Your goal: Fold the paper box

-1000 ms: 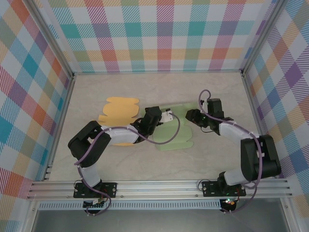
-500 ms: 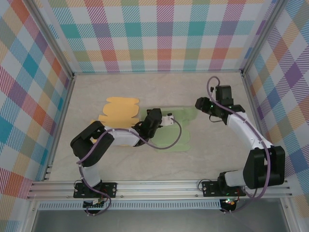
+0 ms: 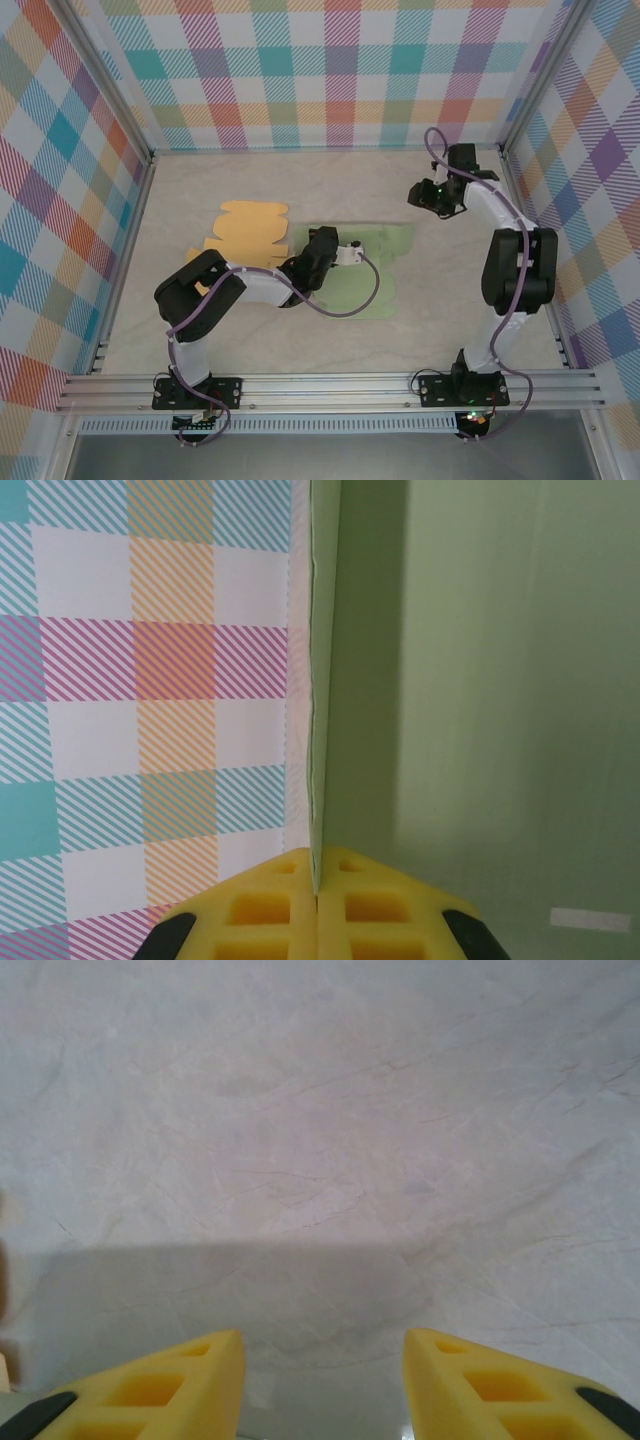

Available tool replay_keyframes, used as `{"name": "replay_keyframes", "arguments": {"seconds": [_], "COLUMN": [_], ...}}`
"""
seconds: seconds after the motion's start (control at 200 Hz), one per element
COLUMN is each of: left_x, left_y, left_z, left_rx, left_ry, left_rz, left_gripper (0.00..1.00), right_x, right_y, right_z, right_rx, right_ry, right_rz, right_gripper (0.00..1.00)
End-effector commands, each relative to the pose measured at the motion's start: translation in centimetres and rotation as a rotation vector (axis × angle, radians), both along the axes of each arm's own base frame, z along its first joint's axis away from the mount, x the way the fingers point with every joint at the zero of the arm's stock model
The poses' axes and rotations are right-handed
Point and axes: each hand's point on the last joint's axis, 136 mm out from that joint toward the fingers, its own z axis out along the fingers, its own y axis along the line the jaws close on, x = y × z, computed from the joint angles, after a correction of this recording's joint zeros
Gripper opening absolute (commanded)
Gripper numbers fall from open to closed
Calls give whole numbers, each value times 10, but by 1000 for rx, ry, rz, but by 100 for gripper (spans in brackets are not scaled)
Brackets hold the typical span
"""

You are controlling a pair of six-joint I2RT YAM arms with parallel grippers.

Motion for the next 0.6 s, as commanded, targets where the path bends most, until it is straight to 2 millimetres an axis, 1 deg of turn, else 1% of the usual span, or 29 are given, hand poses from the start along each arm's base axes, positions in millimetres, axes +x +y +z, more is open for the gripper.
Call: {"name": "replay_keyframes", "arguments": {"seconds": [0.0, 0.155, 0.235, 0.325, 0.405, 0.595], "left_x": [-2, -1, 0, 1, 3, 5], "left_y": [-5, -6, -6, -8, -8, -10], "left_z": [5, 2, 1, -2, -4, -4], "left_rx": [-8, -5, -2, 0, 2, 2], "left_ry": [-28, -29, -29, -28, -28, -32], "left_rz": [-2, -2, 1, 0, 5, 11], "left_gripper": [0, 0, 0, 0, 0, 0], "right_x": [-14, -24, -31, -40, -49, -68], "right_y": [10, 15, 16, 24, 31, 37], "right_z": [-17, -40, -47, -47, -43, -35], "right_rx": [28, 65, 74, 126, 177, 236], "right_ry": [89, 147, 164, 163, 150, 107], "right_rz": [82, 95, 96, 111, 116, 104], "right_gripper": [46, 46, 46, 46, 47, 47]}}
